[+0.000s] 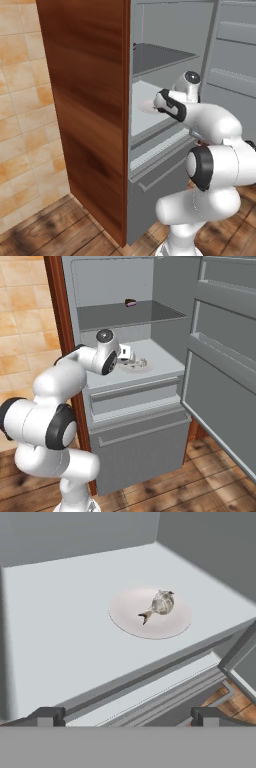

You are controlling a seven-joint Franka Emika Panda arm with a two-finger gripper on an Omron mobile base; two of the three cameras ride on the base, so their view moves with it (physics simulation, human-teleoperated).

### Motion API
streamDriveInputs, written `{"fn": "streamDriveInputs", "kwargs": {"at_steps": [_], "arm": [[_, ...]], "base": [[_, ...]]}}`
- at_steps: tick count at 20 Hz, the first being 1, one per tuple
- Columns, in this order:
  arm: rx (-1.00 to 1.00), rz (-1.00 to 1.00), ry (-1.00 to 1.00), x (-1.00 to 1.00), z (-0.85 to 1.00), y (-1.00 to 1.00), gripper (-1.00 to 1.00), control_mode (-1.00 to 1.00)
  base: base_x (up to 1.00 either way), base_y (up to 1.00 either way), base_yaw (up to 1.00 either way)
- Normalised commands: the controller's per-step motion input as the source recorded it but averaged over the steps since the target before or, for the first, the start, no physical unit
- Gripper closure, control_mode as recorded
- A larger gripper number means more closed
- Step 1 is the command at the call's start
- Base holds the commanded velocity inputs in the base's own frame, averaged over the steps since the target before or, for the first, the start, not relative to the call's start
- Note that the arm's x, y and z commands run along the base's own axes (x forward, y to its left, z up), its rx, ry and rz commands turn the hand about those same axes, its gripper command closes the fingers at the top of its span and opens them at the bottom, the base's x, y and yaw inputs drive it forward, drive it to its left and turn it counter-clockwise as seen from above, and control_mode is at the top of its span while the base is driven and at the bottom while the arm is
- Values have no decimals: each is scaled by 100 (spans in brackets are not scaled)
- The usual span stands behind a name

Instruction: Retrieve the fish from the fridge and place it on the saucepan with marinade on the stove.

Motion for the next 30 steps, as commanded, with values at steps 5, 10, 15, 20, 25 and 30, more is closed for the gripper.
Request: {"fn": "streamDriveInputs", "kwargs": {"at_steps": [5,10,15,20,25,30], "arm": [[0,0,0,30,0,-3,-100,-100],[0,0,0,26,-1,-11,-100,-100],[0,-1,0,12,-9,-19,-100,-100],[0,-3,0,11,-14,-14,-100,-100],[0,-4,0,22,-16,-8,-100,-100],[0,-1,0,28,-9,-4,-100,-100]], "base": [[0,0,0],[0,0,0],[0,0,0],[0,0,0],[0,0,0],[0,0,0]]}}
